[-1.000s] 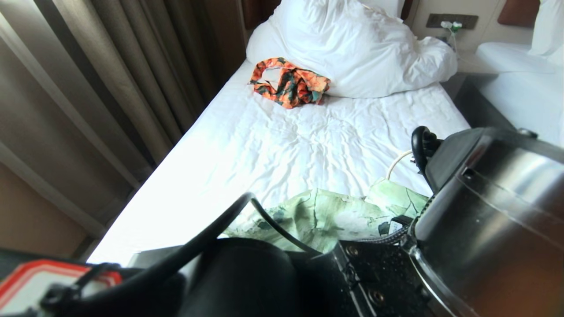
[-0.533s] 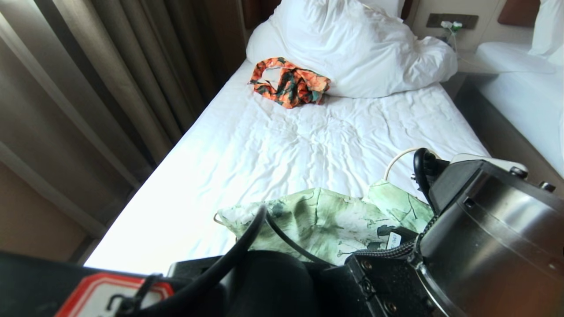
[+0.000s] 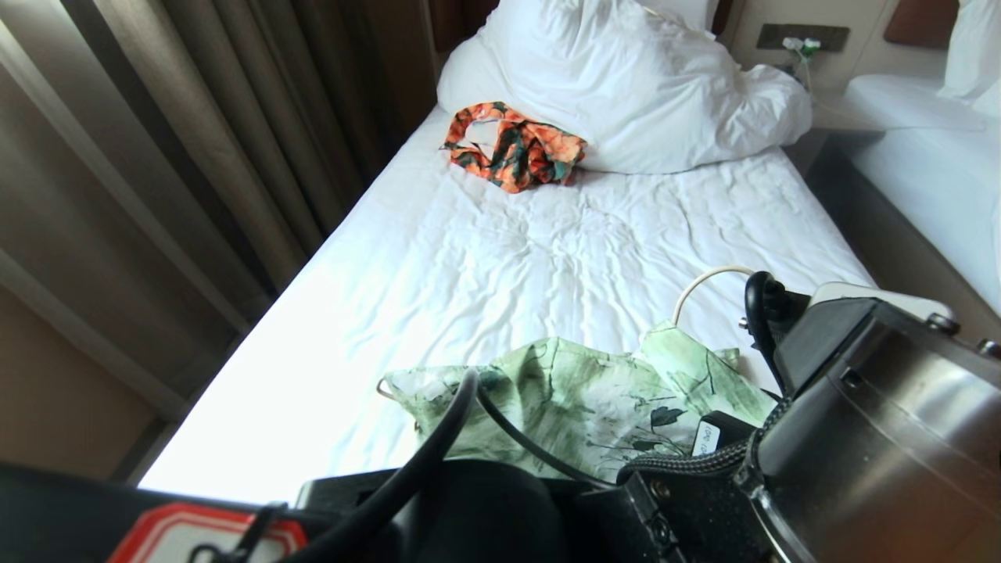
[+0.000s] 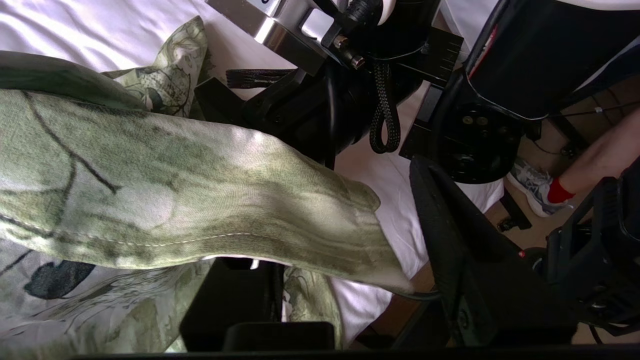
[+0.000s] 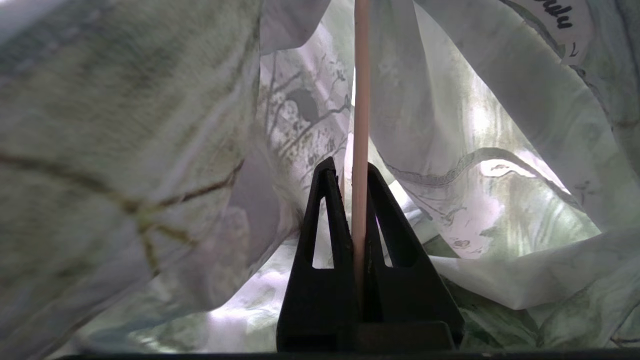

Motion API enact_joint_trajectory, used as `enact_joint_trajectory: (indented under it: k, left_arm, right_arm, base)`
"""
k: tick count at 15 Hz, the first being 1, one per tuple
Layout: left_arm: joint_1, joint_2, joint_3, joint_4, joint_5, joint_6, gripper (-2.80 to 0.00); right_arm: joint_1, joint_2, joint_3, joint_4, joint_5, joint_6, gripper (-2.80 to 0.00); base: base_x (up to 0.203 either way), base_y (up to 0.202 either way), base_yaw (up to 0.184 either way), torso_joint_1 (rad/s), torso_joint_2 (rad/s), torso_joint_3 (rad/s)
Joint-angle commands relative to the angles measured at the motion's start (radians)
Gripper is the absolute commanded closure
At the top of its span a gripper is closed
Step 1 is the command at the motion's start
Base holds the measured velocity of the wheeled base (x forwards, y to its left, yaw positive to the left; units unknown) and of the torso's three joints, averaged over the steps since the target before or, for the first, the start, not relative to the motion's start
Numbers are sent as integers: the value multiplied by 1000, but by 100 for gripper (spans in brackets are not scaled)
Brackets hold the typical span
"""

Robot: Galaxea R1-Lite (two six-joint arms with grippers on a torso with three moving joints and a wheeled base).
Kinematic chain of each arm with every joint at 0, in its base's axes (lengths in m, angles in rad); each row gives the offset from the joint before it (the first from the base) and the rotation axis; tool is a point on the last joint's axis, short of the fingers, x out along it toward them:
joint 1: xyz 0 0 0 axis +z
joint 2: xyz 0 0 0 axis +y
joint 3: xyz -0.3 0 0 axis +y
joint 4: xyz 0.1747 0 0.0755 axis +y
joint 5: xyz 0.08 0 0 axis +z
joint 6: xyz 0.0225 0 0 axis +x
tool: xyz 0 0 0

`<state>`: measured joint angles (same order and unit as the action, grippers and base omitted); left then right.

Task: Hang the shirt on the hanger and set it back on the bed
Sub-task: Hook one side of the shirt onto the hanger

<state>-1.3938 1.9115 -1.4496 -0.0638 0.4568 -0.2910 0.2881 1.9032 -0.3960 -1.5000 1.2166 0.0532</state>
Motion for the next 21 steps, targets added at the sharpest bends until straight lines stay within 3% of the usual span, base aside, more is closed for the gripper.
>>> enact_joint_trajectory:
  k: [1,6,10,13,15,16,21]
  left_arm:
    - [-5,-16,8,-1,2,-4,-280]
    - [-17,-86,29,8,8,8,-280]
    - [46,-286,137,12,13,51,-280]
    - [216,-436,232,10,13,111,-280]
    - [333,-523,271,15,13,128,-280]
    - [374,-567,287,32,12,138,0]
    - [422,-759,265,237,10,190,0]
  right_arm:
    - [0,14,0,-19,6,0,0]
    - [-19,28,-1,-30,4,0,0]
    - [-18,22,-8,-30,3,2,0]
    - [-10,-5,-32,-30,2,10,0]
    - [5,-48,-57,-30,-1,71,0]
    - [20,-71,-73,-30,-16,107,0]
    - [127,-106,-134,-30,-62,230,0]
  base:
    - [0,0,0,0,0,0]
    - [0,0,0,0,0,0]
    - [0,0,0,0,0,0]
    - [0,0,0,0,0,0]
    - [0,0,0,0,0,0]
    - [0,0,0,0,0,0]
    - [0,0,0,0,0,0]
